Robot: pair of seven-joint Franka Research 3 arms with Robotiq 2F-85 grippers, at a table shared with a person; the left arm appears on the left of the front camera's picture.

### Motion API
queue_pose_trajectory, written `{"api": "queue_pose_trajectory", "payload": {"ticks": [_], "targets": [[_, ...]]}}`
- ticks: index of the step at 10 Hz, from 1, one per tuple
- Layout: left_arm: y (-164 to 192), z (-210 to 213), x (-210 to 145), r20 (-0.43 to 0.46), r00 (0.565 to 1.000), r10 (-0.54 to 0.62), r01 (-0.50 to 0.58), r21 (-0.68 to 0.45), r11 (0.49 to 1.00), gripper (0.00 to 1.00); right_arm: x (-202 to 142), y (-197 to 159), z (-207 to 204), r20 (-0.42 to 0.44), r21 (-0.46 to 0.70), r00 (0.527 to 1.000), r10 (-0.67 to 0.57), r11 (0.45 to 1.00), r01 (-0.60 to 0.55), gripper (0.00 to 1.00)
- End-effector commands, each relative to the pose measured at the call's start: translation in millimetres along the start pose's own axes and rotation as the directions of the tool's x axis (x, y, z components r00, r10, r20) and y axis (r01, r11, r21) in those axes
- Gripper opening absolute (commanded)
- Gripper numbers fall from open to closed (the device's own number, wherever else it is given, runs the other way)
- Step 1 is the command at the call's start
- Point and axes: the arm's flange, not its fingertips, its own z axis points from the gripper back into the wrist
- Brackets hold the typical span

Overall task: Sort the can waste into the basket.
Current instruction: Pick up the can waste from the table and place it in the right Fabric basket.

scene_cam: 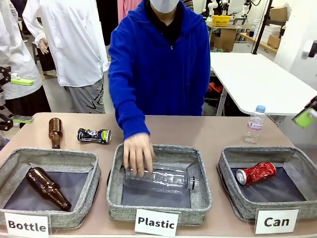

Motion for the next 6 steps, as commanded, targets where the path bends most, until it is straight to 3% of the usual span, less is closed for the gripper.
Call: {"api": "queue_pose_trajectory", "payload": {"ticks": [1, 3, 4, 5, 6], "targets": [[0.3, 0.5, -2.7, 0.004, 1.000, 0.009, -0.009, 0.002, 1.000, 1.00, 9.3, -6.2, 7.5, 0.416, 0.469, 0.573, -0.706, 0.707, 0.530, 1.00], [0.3, 0.5, -2.7, 0.004, 1.000, 0.009, -0.009, 0.002, 1.000, 1.00, 7.9, -20.6, 10.5, 0.421, 0.566, 0.382, -0.822, 0.568, 0.598, 1.00], [0.3, 0.5, -2.7, 0.004, 1.000, 0.009, -0.009, 0.002, 1.000, 1.00, 6.2, -25.8, 11.3, 0.444, 0.578, 0.340, -0.829, 0.555, 0.598, 1.00], [0.3, 0.5, -2.7, 0.004, 1.000, 0.009, -0.009, 0.002, 1.000, 1.00, 7.7, -29.2, 8.0, 0.481, 0.540, 0.333, -0.811, 0.573, 0.617, 1.00], [0.3, 0.5, -2.7, 0.004, 1.000, 0.009, -0.009, 0.002, 1.000, 1.00, 2.2, -34.0, 20.3, 0.194, 0.276, 0.809, -0.555, 0.822, 0.498, 1.00]]}}
